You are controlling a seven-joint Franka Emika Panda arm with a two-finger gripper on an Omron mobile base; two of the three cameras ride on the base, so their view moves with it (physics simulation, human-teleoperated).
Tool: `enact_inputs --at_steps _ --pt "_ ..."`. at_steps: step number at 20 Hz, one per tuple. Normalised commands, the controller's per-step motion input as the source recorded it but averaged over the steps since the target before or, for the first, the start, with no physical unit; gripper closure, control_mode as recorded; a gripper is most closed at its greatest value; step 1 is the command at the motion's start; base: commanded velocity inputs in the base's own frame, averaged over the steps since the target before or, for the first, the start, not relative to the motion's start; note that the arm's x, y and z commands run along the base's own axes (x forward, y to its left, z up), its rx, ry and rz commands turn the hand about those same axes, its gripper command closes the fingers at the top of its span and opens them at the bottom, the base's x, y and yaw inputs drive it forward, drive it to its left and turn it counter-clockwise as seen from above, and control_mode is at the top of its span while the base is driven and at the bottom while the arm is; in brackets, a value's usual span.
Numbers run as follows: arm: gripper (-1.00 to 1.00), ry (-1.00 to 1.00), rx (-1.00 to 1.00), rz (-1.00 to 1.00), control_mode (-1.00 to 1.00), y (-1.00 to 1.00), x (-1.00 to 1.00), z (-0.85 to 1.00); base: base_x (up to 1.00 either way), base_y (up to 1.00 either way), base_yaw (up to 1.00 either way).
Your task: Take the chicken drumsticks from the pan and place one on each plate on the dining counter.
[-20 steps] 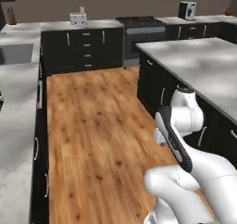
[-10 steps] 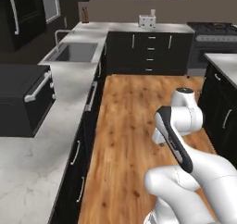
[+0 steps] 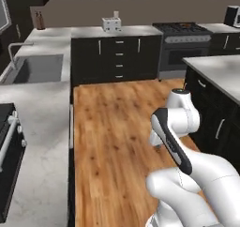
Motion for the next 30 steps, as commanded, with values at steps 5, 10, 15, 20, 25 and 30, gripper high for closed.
enact_inputs --at_steps 5,10,15,20,25,30 --pt "-1.0 0.0 0.0 0.0 1.0 0.0 0.0 0.0 1.0 0.33 -0.3" --pt "-1.0 0.0 0.0 0.0 1.0 0.0 0.0 0.0 1.0 0.29 -0.29" --pt "-1.0 0.0 0.0 0.0 1.0 0.0 0.0 0.0 1.0 0.25 -0.28" --pt "-1.0 0.0 0.0 0.0 1.0 0.0 0.0 0.0 1.0 0.23 -0.21" --pt "-1.0 0.0 0.0 0.0 1.0 0.0 0.0 0.0 1.0 0.21 -0.26" --pt "-1.0 0.0 0.0 0.0 1.0 0.0 0.0 0.0 0.97 0.22 -0.35"
